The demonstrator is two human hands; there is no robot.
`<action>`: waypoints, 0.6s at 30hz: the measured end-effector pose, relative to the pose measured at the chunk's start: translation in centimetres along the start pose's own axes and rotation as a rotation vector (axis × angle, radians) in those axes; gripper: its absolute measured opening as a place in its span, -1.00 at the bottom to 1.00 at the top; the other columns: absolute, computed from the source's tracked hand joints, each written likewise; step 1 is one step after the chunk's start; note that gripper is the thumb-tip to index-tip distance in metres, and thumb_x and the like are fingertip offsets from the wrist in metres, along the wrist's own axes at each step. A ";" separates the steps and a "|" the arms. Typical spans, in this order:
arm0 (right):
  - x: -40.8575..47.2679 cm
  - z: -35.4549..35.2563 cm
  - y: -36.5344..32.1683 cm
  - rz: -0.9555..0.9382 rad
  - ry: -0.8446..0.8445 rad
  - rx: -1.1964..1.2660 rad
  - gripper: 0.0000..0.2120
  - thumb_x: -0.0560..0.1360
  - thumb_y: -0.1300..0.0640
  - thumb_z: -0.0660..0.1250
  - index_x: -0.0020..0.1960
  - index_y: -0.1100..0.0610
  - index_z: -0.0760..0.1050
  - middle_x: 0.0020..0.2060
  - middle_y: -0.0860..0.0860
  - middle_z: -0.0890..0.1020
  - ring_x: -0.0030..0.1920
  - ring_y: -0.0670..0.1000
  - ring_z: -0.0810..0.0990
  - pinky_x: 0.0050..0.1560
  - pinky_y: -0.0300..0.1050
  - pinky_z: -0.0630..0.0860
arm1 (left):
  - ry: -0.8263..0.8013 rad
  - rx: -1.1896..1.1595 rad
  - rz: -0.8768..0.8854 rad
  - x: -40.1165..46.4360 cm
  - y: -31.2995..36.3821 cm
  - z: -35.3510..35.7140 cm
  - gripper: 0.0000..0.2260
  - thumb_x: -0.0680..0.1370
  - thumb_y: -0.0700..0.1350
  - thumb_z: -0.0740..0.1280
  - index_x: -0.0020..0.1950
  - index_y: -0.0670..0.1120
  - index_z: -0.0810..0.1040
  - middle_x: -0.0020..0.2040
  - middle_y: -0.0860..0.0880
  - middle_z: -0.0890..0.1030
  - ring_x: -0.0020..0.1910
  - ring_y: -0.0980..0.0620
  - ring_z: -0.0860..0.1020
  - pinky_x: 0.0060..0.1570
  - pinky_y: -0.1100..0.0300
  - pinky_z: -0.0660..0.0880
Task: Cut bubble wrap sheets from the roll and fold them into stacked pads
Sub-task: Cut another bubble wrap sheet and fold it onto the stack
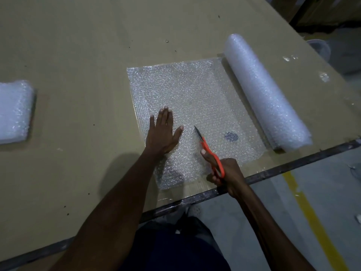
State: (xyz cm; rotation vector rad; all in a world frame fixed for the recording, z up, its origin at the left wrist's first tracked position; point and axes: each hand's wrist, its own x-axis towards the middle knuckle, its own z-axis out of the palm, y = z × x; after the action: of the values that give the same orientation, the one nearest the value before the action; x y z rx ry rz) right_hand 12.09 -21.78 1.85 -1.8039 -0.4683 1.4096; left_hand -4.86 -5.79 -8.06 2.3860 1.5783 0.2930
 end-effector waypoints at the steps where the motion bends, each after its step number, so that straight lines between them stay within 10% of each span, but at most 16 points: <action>1: 0.0 0.1 0.0 -0.003 0.001 -0.002 -0.54 0.35 -0.07 0.64 -0.50 0.12 0.48 -0.51 0.13 0.43 -0.52 0.01 0.36 -0.54 -0.27 0.28 | 0.003 0.006 0.002 0.0 0.0 0.1 -0.30 0.66 0.27 -0.10 0.63 -0.19 -0.03 0.64 -0.15 -0.06 0.62 -0.06 -0.13 0.55 -0.14 -0.22; 18: 1.5 0.4 -1.7 -0.024 -0.006 -0.063 -0.49 0.32 -0.12 0.64 -0.40 0.25 0.50 -0.50 0.19 0.47 -0.58 0.03 0.39 -0.51 -0.22 0.35 | 0.016 0.012 -0.003 -0.3 0.0 0.0 -0.30 0.65 0.27 -0.11 0.63 -0.19 0.00 0.64 -0.14 -0.05 0.62 -0.06 -0.11 0.55 -0.13 -0.20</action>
State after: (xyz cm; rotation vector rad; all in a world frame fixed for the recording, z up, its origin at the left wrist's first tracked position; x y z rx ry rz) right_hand 12.45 -19.51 2.18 -1.8388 -0.5418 1.3978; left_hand -4.97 -6.03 -8.03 2.3960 1.5952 0.3028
